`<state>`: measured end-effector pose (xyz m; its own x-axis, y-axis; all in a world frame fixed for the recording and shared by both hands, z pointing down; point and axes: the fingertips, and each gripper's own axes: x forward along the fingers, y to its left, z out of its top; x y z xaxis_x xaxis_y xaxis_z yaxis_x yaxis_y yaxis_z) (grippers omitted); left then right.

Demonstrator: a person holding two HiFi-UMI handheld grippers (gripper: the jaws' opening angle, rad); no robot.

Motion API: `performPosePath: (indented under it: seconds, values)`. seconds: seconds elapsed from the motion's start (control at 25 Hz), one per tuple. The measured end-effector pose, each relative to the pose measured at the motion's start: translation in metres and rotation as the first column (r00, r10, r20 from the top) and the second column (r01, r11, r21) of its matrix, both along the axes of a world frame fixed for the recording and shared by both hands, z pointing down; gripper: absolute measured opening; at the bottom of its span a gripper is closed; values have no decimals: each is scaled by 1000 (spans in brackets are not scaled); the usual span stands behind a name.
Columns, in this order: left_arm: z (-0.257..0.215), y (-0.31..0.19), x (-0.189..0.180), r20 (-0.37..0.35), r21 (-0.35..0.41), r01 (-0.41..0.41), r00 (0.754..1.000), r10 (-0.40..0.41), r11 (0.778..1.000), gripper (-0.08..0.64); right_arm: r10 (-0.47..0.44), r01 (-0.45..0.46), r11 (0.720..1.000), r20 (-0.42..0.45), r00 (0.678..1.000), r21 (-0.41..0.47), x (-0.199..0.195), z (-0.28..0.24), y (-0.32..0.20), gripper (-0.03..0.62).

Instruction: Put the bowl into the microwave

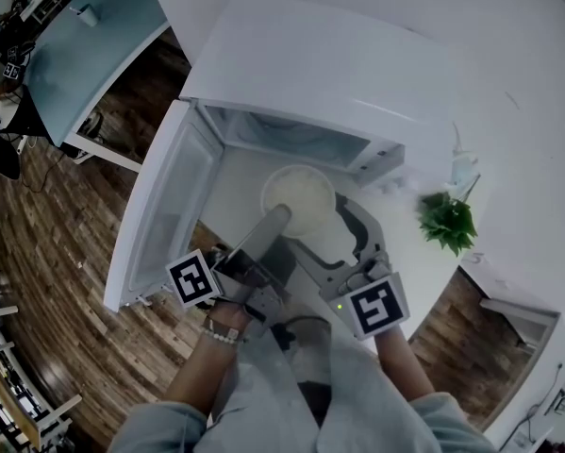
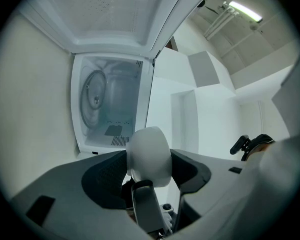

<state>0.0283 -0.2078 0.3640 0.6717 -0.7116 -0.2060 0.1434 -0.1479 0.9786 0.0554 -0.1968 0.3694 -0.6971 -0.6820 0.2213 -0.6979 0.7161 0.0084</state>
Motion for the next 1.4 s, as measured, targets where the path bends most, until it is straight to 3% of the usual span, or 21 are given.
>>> performPosePath:
  seconds: [0.84,1.4]
  values:
    - [66,-50,-2,128,-37,-1,992,5,999,252,1,0,990,6,1000,-144,-2,70,-49,354]
    - [100,-90,-2,148,-63,6,989,4,998,252,37,-41,975,-26,999,-217,0,104,-88,351]
